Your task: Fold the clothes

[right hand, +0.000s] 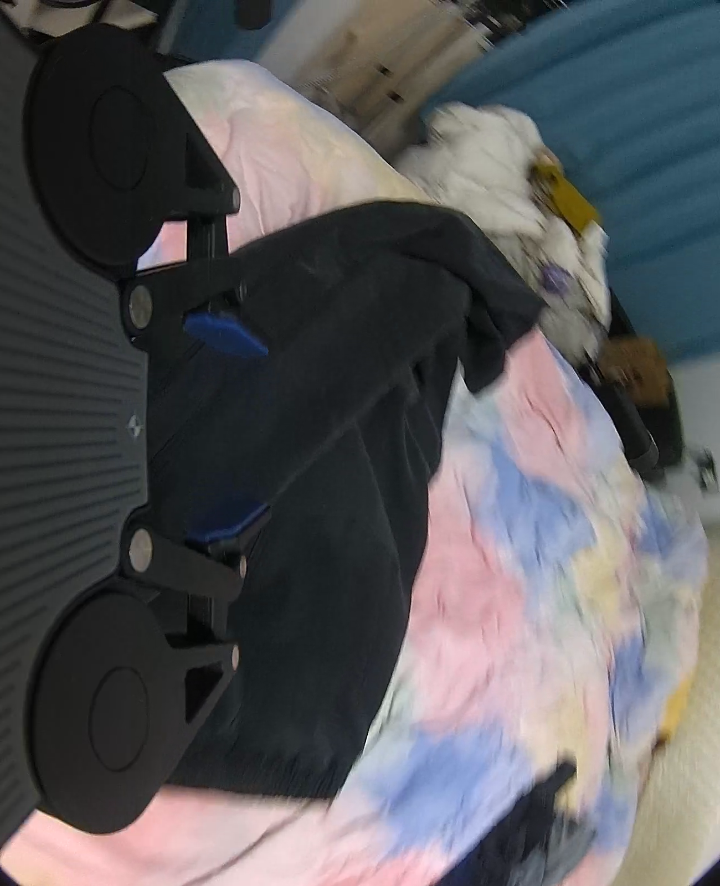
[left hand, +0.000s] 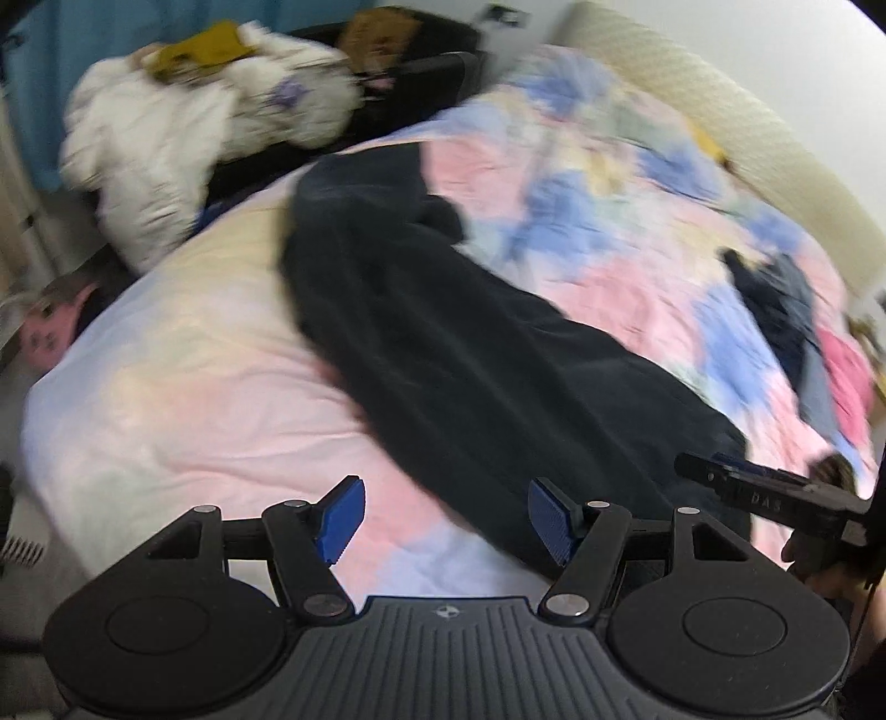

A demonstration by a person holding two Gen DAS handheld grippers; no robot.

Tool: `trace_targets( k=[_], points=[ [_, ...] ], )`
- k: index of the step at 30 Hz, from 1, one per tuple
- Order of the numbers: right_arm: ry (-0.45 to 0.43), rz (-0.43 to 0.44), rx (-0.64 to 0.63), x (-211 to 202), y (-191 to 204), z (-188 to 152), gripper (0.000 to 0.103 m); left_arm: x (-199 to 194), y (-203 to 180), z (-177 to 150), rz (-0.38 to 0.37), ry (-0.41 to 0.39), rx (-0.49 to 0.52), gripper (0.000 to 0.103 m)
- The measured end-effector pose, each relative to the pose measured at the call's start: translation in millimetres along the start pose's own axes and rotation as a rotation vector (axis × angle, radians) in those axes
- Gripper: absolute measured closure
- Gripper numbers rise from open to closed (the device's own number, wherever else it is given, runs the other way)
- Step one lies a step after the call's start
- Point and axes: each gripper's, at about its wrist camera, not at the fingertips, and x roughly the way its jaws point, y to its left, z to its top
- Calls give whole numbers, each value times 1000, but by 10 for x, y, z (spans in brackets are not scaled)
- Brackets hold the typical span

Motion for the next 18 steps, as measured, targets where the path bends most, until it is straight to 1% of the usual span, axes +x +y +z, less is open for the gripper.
trace_targets(
  k=[6,11,15,16,18],
  points=[
    [76,46,-99,904,39,383,36,80,368,313,138,6,-103,35],
    [115,72,-148,1608,36,696,36,21,632,415,241,3,-179,34],
    [153,95,-170,2111,49,880,36,-36,771,417,304,2,-228,34],
    [163,112,-169,2201,62,904,37,-51,794,416,318,2,-239,33],
    [181,155,-159,2338,97,935,45,-82,807,411,337,-1,-256,33]
  ],
)
